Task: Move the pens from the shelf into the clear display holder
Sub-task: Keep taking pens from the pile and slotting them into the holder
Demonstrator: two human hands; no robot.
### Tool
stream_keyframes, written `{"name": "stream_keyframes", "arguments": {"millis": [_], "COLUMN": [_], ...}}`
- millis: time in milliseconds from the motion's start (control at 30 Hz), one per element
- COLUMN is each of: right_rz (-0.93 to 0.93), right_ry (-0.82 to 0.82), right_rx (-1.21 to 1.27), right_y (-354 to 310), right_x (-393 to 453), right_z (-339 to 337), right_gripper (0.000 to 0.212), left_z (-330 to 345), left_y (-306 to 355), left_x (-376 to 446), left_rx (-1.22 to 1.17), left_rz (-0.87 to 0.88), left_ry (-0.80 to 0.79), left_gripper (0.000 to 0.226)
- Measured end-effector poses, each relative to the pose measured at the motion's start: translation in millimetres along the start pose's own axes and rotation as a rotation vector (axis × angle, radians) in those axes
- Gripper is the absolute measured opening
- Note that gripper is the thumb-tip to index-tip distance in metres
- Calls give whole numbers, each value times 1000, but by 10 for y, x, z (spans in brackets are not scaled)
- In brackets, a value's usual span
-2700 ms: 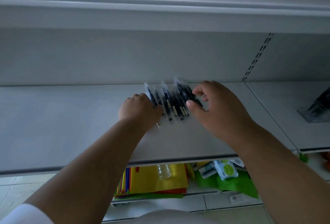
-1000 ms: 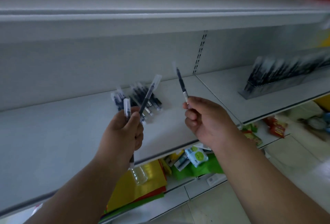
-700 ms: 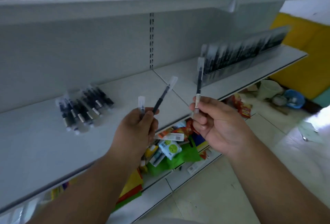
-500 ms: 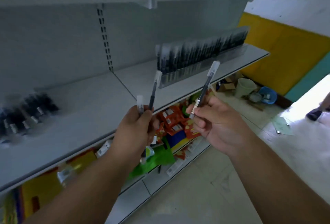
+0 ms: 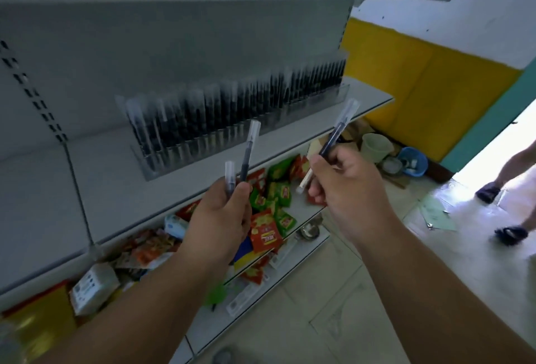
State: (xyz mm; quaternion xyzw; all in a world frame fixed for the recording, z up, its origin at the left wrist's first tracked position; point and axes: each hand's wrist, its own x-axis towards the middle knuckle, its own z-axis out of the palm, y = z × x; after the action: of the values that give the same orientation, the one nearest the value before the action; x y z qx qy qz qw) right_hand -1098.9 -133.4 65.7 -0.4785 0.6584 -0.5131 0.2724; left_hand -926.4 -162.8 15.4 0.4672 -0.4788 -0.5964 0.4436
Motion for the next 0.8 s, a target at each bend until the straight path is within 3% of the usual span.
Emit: {"name": "stream_keyframes", "arguments": {"millis": [67, 200, 367, 600, 800], "right_rz": [-10, -49, -107, -351, -543], "right_ry": [23, 39, 49, -45, -326], "right_rx": [-5, -47, -84, -214, -239], "right_y": [86, 208, 320, 509, 435], "right_x": [263, 789, 1373, 2375, 3053], "right_z": [-20, -145, -317, -269, -62], "right_gripper": [2, 2, 17, 19, 21], "left_z": [123, 410, 700, 1009, 1365], "left_y": [7, 100, 134, 68, 109], "left_x": [240, 661, 1048, 1455, 1534], "left_rx": [3, 15, -7, -72, -237], "left_rz": [-4, 4, 2, 15, 70], "left_ry": [-15, -56, -32, 208, 470], "left_gripper": [26, 31, 24, 27, 27]}}
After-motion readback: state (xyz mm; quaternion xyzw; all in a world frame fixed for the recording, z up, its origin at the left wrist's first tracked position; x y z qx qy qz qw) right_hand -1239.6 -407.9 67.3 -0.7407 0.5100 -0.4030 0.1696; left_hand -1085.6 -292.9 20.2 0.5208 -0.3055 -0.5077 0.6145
